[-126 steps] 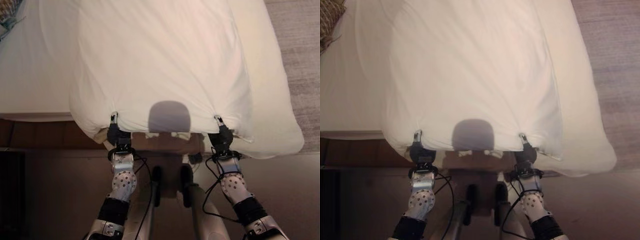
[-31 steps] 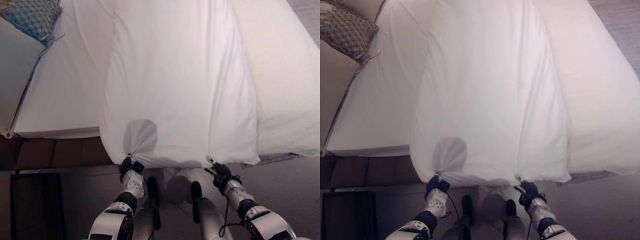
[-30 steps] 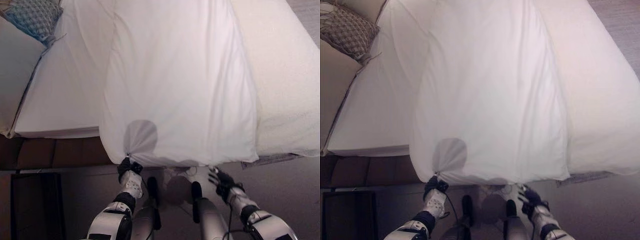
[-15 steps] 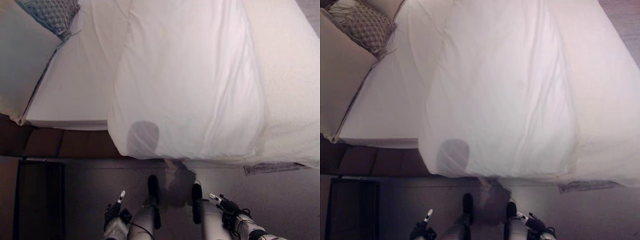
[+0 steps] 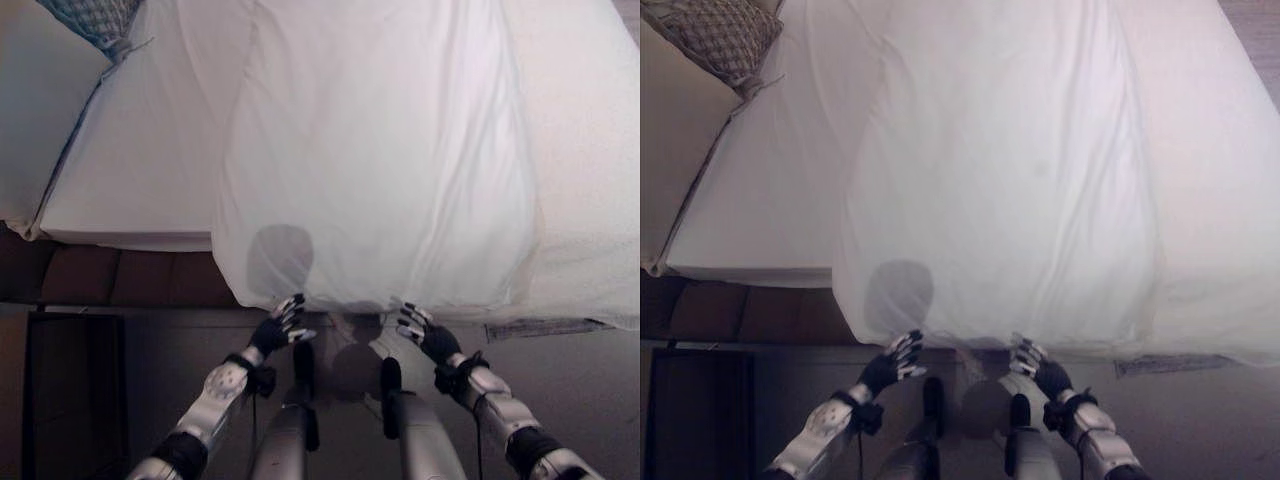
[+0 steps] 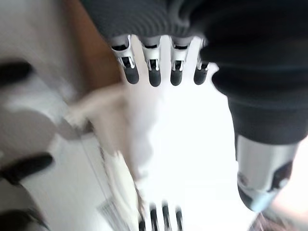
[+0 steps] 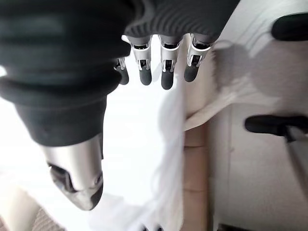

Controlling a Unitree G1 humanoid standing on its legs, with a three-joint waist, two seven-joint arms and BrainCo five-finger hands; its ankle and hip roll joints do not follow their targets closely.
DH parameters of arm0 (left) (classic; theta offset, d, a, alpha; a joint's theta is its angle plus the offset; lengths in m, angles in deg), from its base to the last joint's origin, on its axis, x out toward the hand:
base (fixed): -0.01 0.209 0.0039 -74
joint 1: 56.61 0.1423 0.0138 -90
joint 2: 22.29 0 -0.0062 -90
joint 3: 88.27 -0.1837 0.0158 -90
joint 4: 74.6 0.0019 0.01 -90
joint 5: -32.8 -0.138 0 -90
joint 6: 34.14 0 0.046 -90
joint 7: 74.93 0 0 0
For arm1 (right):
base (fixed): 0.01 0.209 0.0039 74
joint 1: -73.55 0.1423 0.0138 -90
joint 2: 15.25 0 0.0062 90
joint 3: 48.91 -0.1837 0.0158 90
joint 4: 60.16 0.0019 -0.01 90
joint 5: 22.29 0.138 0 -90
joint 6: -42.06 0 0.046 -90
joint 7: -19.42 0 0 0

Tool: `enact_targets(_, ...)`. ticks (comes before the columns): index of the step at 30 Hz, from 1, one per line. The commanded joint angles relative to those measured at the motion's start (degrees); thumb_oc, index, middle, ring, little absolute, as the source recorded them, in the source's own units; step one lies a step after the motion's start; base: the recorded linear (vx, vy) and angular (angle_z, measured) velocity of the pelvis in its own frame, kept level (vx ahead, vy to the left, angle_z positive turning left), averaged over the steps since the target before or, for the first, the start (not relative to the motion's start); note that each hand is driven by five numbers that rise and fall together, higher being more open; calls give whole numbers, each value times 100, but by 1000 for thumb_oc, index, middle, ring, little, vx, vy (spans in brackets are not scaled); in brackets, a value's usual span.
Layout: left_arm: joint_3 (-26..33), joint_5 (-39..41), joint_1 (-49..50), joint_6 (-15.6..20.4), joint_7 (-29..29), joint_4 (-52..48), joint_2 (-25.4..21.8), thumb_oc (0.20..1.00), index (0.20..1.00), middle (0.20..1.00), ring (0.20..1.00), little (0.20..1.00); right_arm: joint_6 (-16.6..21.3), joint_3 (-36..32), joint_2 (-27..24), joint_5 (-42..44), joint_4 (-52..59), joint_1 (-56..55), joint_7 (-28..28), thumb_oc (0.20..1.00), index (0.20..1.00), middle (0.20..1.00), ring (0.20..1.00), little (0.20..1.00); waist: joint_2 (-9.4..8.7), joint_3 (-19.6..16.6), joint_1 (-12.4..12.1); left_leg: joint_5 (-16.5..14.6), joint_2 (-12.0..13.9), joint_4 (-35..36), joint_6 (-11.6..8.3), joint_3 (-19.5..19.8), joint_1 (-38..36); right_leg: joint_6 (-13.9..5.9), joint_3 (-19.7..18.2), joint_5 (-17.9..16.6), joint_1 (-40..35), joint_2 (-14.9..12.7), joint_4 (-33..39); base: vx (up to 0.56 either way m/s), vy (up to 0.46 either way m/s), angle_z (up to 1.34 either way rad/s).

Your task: Make the bed

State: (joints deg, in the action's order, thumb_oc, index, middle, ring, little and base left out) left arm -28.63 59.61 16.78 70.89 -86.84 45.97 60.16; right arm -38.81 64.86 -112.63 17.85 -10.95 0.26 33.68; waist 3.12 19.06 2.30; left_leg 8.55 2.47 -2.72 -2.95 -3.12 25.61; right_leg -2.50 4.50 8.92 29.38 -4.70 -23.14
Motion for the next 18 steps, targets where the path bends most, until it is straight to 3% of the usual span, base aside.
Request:
enact_targets(1,-195,168,-571,51,-581,-295,-128,1000,1000,1000,1000,1000,1,186,-127,354,338,381,415,1000,1000,1000,1000,1000,-275,143,55,-660,-354,-405,105,-183,-133,-423,-262,-1195,-298,42,1515,-41,-10,-6)
enact_targets(5,-844,698,-1698,-259,-1423,-310,-374,1000,1000,1000,1000,1000,-233,445,-242,779,128,1181,850,1000,1000,1000,1000,1000,-264,253,99,-764,-343,-850,119,-160,228,-385,-285,-1112,40,76,1136,-56,-26,-1)
enact_targets(9,-1068,858,-2300,-326,-1673,-139,-437,1000,1000,1000,1000,1000,-441,590,-228,1096,-8,1606,1112,1000,1000,1000,1000,1000,-263,281,126,-823,-318,-1100,114,-160,495,-372,-278,-1071,309,87,904,-43,-16,3)
enact_targets(13,-891,789,-2914,-198,-1380,326,-252,1000,1000,1000,1000,1000,-496,583,-184,1306,-311,2160,1126,1000,1000,1000,1000,1000,-268,298,147,-858,-296,-1380,96,-175,871,-359,-252,-1036,665,79,667,-55,-16,1)
enact_targets(18,-299,497,-3626,-25,-479,1461,28,1000,1000,1000,1000,1000,-424,459,-217,1332,-1012,3140,828,1000,1000,1000,1000,1000,-294,379,131,-1002,-228,-1978,70,-177,1445,-331,-229,-946,1195,87,188,-50,-16,2)
